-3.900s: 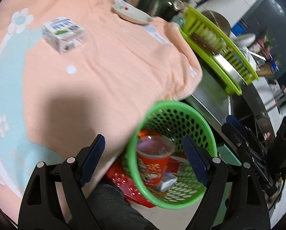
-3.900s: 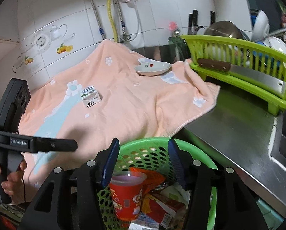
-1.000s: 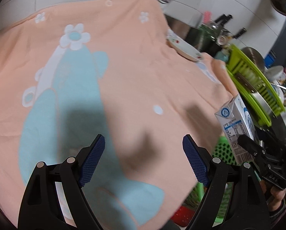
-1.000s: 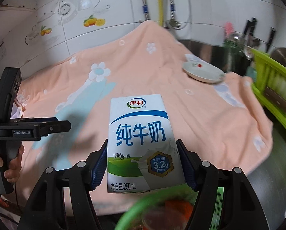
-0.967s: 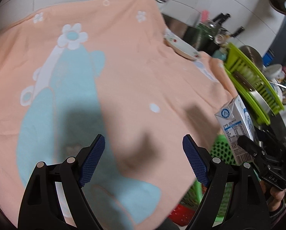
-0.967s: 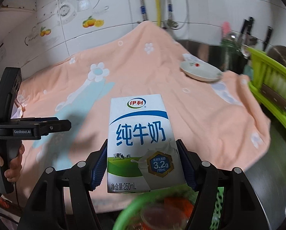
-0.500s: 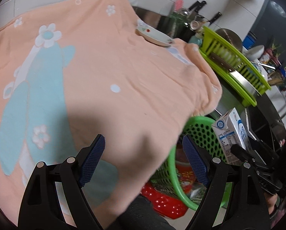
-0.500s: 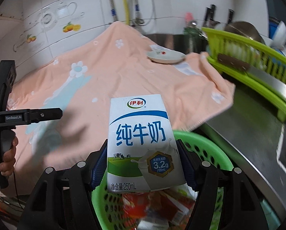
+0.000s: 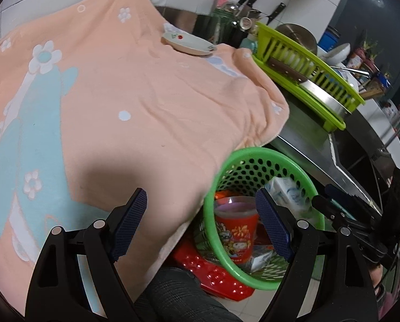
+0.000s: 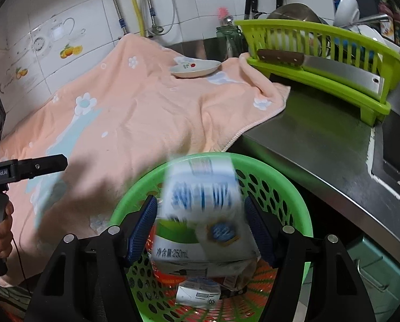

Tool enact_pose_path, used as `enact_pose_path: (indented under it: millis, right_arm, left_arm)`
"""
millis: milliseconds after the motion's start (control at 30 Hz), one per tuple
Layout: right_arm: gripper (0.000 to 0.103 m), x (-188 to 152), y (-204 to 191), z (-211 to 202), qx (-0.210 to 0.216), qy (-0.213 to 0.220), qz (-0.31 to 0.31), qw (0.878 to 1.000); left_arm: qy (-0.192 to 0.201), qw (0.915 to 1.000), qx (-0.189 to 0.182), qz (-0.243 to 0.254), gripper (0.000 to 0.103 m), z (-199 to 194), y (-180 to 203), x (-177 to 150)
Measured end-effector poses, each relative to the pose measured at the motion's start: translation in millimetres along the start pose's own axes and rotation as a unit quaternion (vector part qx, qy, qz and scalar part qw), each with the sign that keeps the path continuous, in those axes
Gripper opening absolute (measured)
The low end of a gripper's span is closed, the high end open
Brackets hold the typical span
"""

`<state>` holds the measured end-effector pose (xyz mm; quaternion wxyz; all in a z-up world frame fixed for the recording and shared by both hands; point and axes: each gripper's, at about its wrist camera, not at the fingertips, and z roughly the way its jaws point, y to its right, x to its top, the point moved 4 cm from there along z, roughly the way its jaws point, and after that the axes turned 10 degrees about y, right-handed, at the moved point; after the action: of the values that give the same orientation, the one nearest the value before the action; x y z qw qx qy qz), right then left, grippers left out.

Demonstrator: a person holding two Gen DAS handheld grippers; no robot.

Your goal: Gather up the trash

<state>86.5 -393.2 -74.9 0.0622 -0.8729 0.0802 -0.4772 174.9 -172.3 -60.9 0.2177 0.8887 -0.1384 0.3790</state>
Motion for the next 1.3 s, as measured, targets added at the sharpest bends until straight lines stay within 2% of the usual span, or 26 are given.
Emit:
enact_pose_path:
  millis: [300, 667, 1033, 1300]
  right_arm:
    - [0.068, -3.1, -1.8, -17.4, 0.004, 0.007, 0.006, 1.000]
    - [0.075, -6.1, -22.2, -37.5, 0.006, 0.013, 0.001, 1.000]
    - [0.082, -7.5, -46.8, -52.9, 0.021, 0.019, -0.004, 1.000]
    - [0.085, -8.8, -59.1, -58.1, 0.024, 0.017, -0.011, 1.000]
  left_arm:
    - [0.014, 0.9996, 0.004, 0.024, 0.082, -12.7, 10.0, 0.8]
    - [0.022, 0.9993, 0.019, 0.022, 0.086, -30.9, 1.1, -3.4]
    - [0.041, 0.9972, 0.050, 0.038, 0.092, -58.8, -9.3, -10.3]
    - [0.056, 0.9924, 0.085, 0.069, 0.098, -73.4, -10.4, -13.9]
